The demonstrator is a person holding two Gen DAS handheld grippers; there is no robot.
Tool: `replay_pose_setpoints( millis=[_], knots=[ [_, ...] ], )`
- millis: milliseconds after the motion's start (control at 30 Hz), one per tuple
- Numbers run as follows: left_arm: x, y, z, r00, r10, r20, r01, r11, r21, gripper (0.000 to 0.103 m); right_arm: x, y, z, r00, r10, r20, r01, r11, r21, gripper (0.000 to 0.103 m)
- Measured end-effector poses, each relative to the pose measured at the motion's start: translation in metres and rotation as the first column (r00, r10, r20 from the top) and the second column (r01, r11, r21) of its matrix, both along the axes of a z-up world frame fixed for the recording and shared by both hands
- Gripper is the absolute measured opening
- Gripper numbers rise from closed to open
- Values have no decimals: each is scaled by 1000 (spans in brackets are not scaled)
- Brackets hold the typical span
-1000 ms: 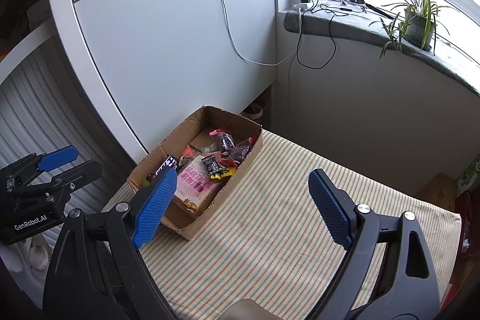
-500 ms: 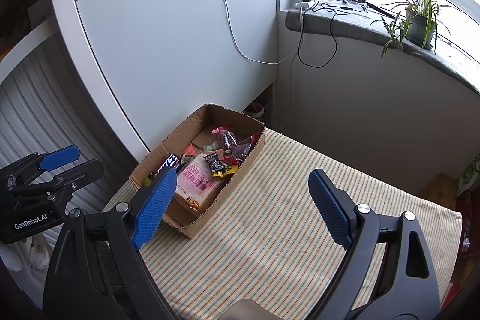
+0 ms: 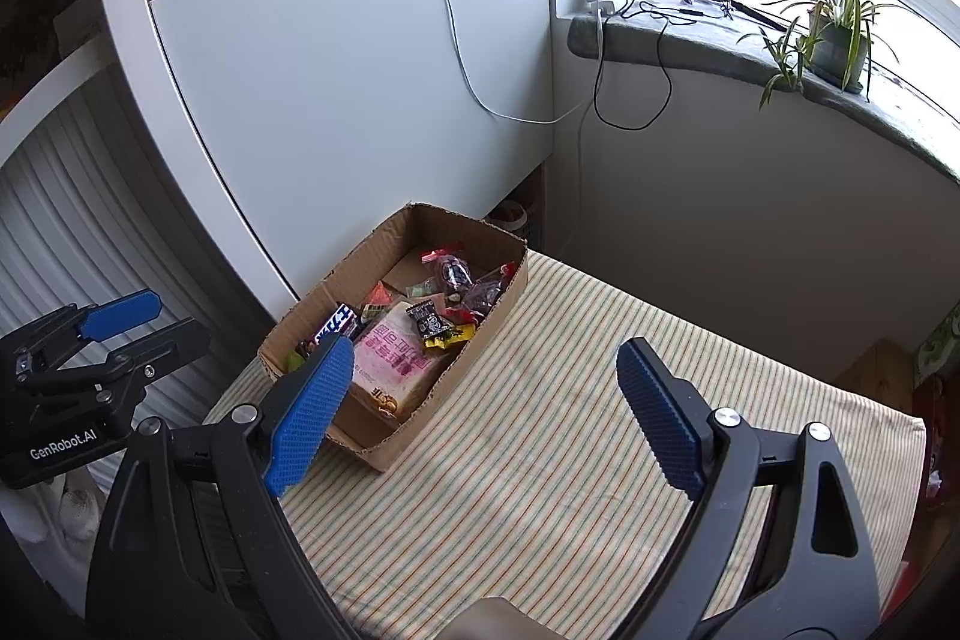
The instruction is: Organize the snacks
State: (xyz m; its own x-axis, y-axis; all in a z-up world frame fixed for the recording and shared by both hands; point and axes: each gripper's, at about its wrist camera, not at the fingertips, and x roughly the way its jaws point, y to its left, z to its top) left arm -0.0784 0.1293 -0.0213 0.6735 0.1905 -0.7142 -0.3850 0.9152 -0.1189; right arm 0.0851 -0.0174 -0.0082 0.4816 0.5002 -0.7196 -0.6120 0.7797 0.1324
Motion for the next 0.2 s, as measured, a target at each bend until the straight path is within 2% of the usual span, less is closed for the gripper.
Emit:
replay_pose_setpoints(
  millis=[200],
  knots=[
    [0, 0, -1, 1000, -3, -1, 3, 1000, 13, 68, 1, -2, 0, 1000, 0, -2, 0, 1000, 3, 92]
  ],
)
